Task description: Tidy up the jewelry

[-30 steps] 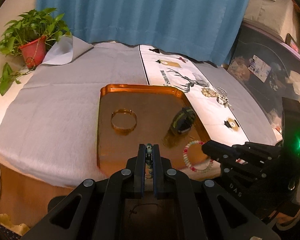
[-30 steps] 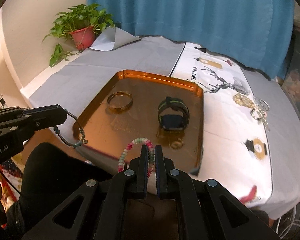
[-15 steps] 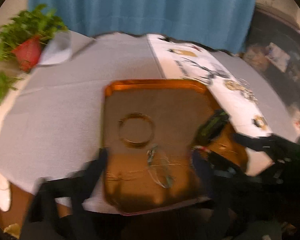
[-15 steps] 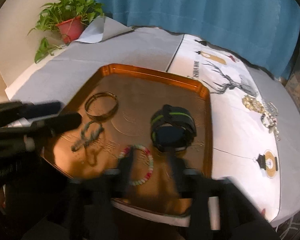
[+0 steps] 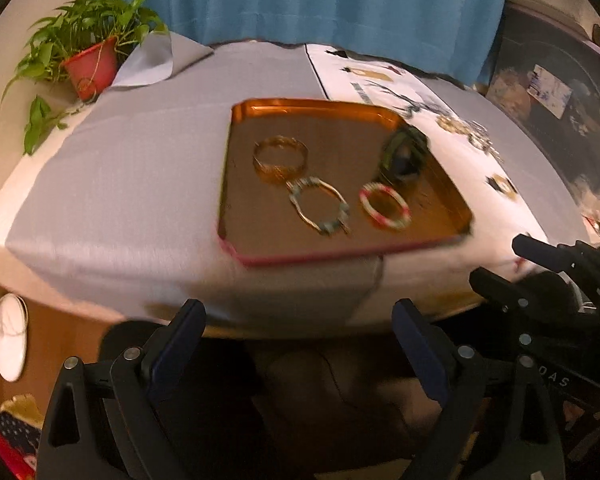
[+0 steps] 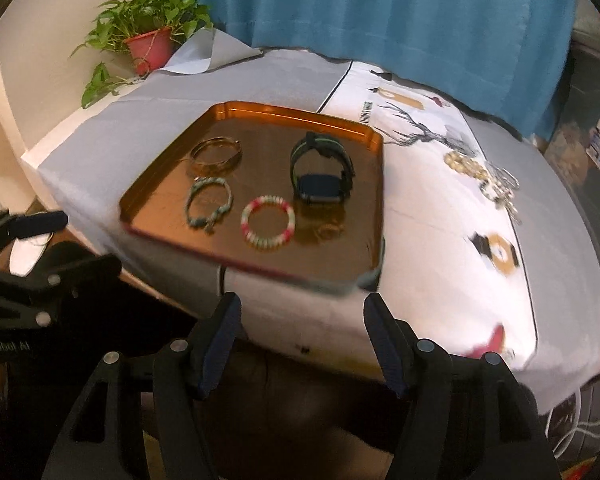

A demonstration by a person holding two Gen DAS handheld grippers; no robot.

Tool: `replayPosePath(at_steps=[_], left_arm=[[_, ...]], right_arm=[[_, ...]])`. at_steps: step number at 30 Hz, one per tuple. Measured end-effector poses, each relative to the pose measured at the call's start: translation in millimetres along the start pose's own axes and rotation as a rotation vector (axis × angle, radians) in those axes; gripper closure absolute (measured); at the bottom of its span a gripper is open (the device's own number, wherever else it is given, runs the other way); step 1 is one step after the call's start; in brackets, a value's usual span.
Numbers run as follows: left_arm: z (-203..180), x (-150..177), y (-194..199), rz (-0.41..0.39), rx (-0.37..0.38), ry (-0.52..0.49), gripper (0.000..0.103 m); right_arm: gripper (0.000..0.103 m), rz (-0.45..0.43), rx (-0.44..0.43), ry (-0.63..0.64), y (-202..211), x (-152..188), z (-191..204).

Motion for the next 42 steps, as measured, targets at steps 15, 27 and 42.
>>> replayPosePath(at_steps=[15,27,42], left_arm=[[-48.9,7.4,83.0,-0.132,-0.02,-0.09,0.01],[-52.5,12.5,101.8,-0.159,-0.031,-0.093,0.01],[-55.6,9.3,100.0,-0.154,-0.042,-0.096,0.01]], right_arm=[[0.035,-0.158,0.035,-0.017,98.8,16.7,-8.0],[0.034,-0.16,0.037,-0.035,113.2,27.4,-12.9],[0.034,-0.156,0.043,-0.057,107.7,28.9,-24.1]])
Point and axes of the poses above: each gripper's, at about its wrist camera, not at the fingertips, and y roughly against the way its jaws point, z to its left, x to its underside, the point moved 4 cm from there along -y, roughly the way its jaws point, and after that the axes turned 7 degrees about -z, right-handed, at the moved point
